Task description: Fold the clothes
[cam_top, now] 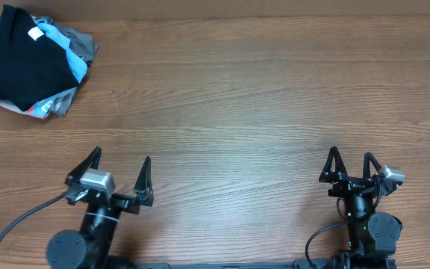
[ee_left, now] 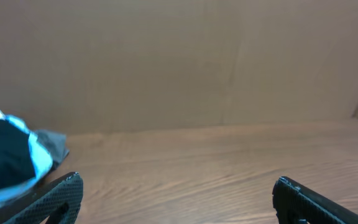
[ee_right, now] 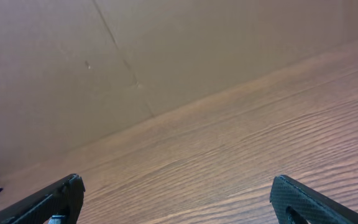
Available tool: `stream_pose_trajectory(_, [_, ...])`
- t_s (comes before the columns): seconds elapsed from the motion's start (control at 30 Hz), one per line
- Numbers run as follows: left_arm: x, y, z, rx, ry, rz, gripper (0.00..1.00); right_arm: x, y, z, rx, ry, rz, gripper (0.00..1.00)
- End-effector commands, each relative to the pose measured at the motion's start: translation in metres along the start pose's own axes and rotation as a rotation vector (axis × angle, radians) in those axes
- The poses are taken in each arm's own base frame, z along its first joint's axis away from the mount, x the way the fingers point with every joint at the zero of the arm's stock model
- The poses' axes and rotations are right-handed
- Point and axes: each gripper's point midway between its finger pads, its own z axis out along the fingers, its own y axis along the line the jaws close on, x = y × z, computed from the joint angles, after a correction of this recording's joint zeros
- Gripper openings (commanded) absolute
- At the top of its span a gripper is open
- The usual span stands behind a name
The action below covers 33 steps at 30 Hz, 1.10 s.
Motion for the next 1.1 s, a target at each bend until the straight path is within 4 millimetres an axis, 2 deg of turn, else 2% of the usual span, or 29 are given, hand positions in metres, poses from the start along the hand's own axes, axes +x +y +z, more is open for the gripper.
stream_pose_trajectory(0.0, [0.028, 0.015, 0.006, -0.059, -0.028, -0.003, 1.0, 0.0, -0.001, 0.0, 0.004, -0.01, -0.002, 1.0])
stream_pose_trajectory(0.23, [0.052, 0.025, 0.014, -0.079, -0.113, 0.004, 1.0, 0.0, -0.001, 0.0, 0.004, -0.011, -0.002, 1.0])
stream_pose_trajectory(0.53, [0.076, 0.054, 0.018, -0.219, -0.133, -0.002, 1.0, 0.0, -0.001, 0.0, 0.004, -0.011, -0.002, 1.0])
stream_pose_trajectory(0.73, [0.083, 0.067, 0.016, -0.276, -0.104, 0.004, 1.0, 0.0, -0.001, 0.0, 0.004, -0.011, -0.002, 1.0])
stream_pose_trajectory(0.8, [0.094, 0.07, 0.016, -0.289, -0.059, -0.001, 1.0, 0.0, -0.001, 0.0, 0.005, -0.011, -0.002, 1.0])
stream_pose_trajectory(0.9, [0.122, 0.071, 0.015, -0.294, 0.052, -0.012, 1.0, 0.0, -0.001, 0.0, 0.005, -0.011, -0.002, 1.0])
stream_pose_trajectory(1.07, [0.12, 0.069, 0.016, -0.276, 0.053, 0.026, 1.0, 0.0, -0.001, 0.0, 0.004, -0.011, -0.002, 1.0])
